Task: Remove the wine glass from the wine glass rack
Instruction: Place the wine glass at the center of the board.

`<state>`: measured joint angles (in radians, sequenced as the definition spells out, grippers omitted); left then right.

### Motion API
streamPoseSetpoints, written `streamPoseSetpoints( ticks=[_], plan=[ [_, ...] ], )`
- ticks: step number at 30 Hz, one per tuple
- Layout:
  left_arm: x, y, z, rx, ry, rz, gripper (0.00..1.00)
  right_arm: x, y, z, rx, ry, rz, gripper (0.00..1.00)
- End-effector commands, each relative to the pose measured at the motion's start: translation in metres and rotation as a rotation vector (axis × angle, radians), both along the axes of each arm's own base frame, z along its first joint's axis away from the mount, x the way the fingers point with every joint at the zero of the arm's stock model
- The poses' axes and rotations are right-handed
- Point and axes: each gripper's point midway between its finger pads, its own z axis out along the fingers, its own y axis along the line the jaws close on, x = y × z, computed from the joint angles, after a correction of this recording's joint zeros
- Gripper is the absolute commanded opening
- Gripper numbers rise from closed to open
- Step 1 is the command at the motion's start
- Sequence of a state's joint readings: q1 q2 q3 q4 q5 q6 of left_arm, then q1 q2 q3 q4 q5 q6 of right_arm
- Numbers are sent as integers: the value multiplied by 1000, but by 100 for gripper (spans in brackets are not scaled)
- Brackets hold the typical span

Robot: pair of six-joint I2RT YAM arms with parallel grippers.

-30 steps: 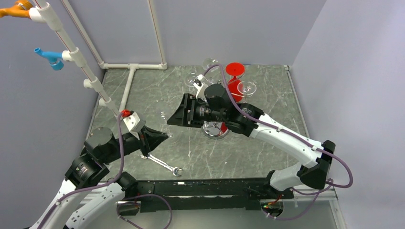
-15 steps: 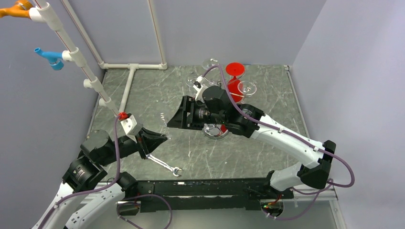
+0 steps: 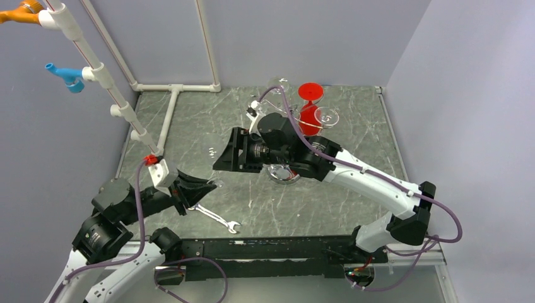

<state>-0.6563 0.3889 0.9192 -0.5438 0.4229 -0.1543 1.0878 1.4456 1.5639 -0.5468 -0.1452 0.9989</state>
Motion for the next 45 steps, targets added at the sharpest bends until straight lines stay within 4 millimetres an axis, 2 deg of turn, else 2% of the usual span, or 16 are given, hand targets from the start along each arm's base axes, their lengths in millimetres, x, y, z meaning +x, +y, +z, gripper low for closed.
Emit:
streamPoseSetpoints(
  ticks=[1, 15, 25, 30, 33, 34, 45],
  plan=[
    [-14, 7, 41, -62, -157, -29, 0, -5, 6, 18, 15, -9, 11, 63],
    [-19, 11, 48, -85, -197, -25, 0, -25, 29, 20, 34, 17, 88, 53],
    [-22, 12, 48, -83, -202, -34, 0, -26, 40, 17, 48, 31, 107, 43],
    [-23, 14, 47, -80, -204, -29, 0, -26, 43, 17, 61, 30, 108, 26],
    [-21, 15, 44, -69, -194, -16, 0, -26, 44, 19, 65, 28, 111, 4],
    [-20, 16, 43, -62, -190, -11, 0, -25, 44, 18, 63, 28, 110, 0],
    [-13, 21, 37, -42, -156, 42, 0, -23, 44, 21, 87, 10, 99, 0]
  ],
)
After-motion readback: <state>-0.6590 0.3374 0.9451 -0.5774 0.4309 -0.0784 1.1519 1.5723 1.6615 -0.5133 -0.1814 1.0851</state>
